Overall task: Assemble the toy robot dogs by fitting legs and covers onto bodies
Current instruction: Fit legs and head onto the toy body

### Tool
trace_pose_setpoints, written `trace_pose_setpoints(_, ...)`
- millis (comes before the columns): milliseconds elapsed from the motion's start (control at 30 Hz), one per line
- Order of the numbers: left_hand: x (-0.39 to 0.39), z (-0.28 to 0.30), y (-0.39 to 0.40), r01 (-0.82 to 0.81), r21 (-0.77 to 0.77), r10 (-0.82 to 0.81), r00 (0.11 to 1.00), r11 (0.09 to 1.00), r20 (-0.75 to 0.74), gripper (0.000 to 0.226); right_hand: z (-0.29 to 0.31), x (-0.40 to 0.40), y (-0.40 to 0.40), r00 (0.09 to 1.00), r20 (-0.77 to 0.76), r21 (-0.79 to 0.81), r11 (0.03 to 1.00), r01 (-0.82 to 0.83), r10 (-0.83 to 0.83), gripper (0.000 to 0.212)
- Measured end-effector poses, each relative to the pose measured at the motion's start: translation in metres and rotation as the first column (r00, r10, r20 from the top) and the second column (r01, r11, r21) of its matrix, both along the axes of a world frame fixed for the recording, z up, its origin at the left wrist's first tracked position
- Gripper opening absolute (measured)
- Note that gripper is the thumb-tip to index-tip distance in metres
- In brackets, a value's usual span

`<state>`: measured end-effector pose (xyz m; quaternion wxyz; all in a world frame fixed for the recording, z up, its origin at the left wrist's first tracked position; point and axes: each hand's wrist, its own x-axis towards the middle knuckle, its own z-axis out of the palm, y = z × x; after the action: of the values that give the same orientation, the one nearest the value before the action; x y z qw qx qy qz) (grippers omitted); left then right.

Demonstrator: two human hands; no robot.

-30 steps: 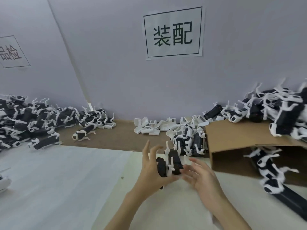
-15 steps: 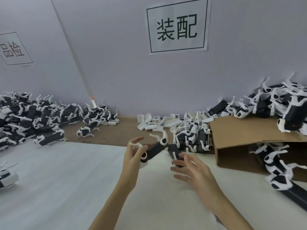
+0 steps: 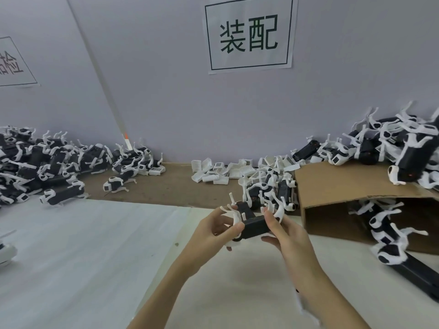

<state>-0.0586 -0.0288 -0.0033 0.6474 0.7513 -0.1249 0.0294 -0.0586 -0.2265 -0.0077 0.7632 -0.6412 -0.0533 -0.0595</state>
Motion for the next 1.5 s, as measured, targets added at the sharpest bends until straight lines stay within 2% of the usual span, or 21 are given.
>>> trace_pose_setpoints(67,-0.001,0.001,0.0,0.015,-0.015,-0.014,0.999,1.0,0.035,0.04,0.003,0.0,-0.002,1.0,-0.012,0.023,0.999,-0.023,0.023,0.053)
trace_pose_setpoints(133,0.0,0.001,0.002,-0.023,-0.025,0.024,0.997,0.999,0.068,0.036,0.008,0.001,-0.012,0.978,-0.047,0.095,0.976,-0.196,0.201,0.052)
trace_pose_setpoints(200,0.002,-0.001,0.007,-0.047,0.024,0.044,0.993,0.999,0.108,0.047,0.015,0.0,-0.027,0.893,-0.116,0.242,0.884,-0.4,0.436,0.052)
trace_pose_setpoints(267,0.003,-0.003,0.01,0.015,0.099,-0.029,0.989,0.995,0.144,0.059,0.02,-0.001,-0.038,0.823,-0.19,0.394,0.81,-0.435,0.535,0.061)
trace_pose_setpoints(333,0.003,-0.005,0.009,0.082,0.184,-0.114,0.979,0.979,0.169,0.064,0.018,0.001,-0.04,0.817,-0.268,0.414,0.827,-0.38,0.51,0.069)
trace_pose_setpoints(400,0.003,-0.006,0.006,0.115,0.271,-0.181,0.955,0.956,0.234,0.065,0.014,0.002,-0.038,0.809,-0.349,0.326,0.87,-0.369,0.473,0.072)
trace_pose_setpoints(500,0.005,-0.008,0.003,0.12,0.347,-0.232,0.925,0.93,0.302,0.069,0.01,0.001,-0.036,0.803,-0.389,0.293,0.886,-0.358,0.453,0.05)
trace_pose_setpoints(567,0.004,-0.008,0.001,0.121,0.277,-0.2,0.939,0.953,0.279,0.074,0.01,0.002,-0.036,0.866,-0.318,0.328,0.902,-0.281,0.386,0.041)
trace_pose_setpoints(600,0.003,-0.009,-0.001,0.118,0.171,-0.156,0.961,0.978,0.227,0.074,0.01,0.003,-0.036,0.9,-0.263,0.324,0.91,-0.258,0.349,0.038)
trace_pose_setpoints(633,0.002,-0.008,-0.003,0.096,0.027,-0.099,0.985,0.995,0.138,0.068,0.011,0.003,-0.036,0.928,-0.202,0.294,0.923,-0.247,0.313,0.037)
trace_pose_setpoints(700,0.001,-0.004,-0.006,0.025,-0.234,-0.036,0.998,0.972,-0.046,0.04,0.011,0.002,-0.034,0.966,-0.077,0.147,0.961,-0.235,0.248,0.036)
trace_pose_setpoints(733,0.002,-0.003,-0.006,0.017,-0.307,-0.057,0.991,0.951,-0.123,0.036,0.009,0.001,-0.033,0.976,-0.012,0.028,0.976,-0.215,0.216,0.036)
trace_pose_setpoints(767,0.002,-0.003,-0.007,0.023,-0.325,-0.085,0.98,0.946,-0.178,0.045,0.008,0.0,-0.031,0.98,0.058,-0.098,0.978,-0.185,0.191,0.036)
trace_pose_setpoints(833,0.003,-0.003,-0.008,0.034,-0.256,-0.088,0.976,0.966,-0.199,0.061,0.006,-0.004,-0.025,0.968,0.163,-0.281,0.95,-0.138,0.189,0.038)
trace_pose_setpoints(900,0.005,-0.006,-0.01,-0.011,-0.149,-0.01,0.99,0.989,-0.139,0.064,0.004,-0.006,-0.018,0.96,0.156,-0.357,0.92,-0.164,0.232,0.049)
trace_pose_setpoints(1033,0.006,-0.009,-0.003,-0.049,-0.133,0.043,0.998,0.99,-0.048,0.049,0.001,-0.005,-0.012,0.973,0.008,-0.374,0.903,-0.212,0.231,0.072)
trace_pose_setpoints(1133,0.001,-0.003,0.001,-0.007,-0.154,0.008,1.0,0.988,0.004,0.039,-0.004,0.0,-0.02,0.97,-0.014,-0.377,0.897,-0.229,0.242,0.064)
trace_pose_setpoints(1233,-0.004,0.0,0.002,0.055,-0.08,-0.047,0.994,0.995,0.097,0.043,-0.008,0.003,-0.027,0.957,0.027,-0.375,0.89,-0.26,0.29,0.047)
trace_pose_setpoints(1333,-0.005,0.003,0.006,0.074,0.092,-0.092,0.972,0.993,0.214,0.05,-0.012,0.006,-0.034,0.952,0.094,-0.42,0.879,-0.228,0.292,0.054)
trace_pose_setpoints(1433,-0.008,0.005,0.005,0.052,0.212,-0.112,0.952,0.976,0.285,0.058,-0.012,0.006,-0.03,0.95,0.205,-0.508,0.855,-0.102,0.235,0.063)
trace_pose_setpoints(1500,-0.01,0.001,-0.002,-0.011,0.325,-0.124,0.912,0.946,0.391,0.059,-0.016,0.006,-0.023,0.924,0.328,-0.567,0.823,0.028,0.195,0.065)
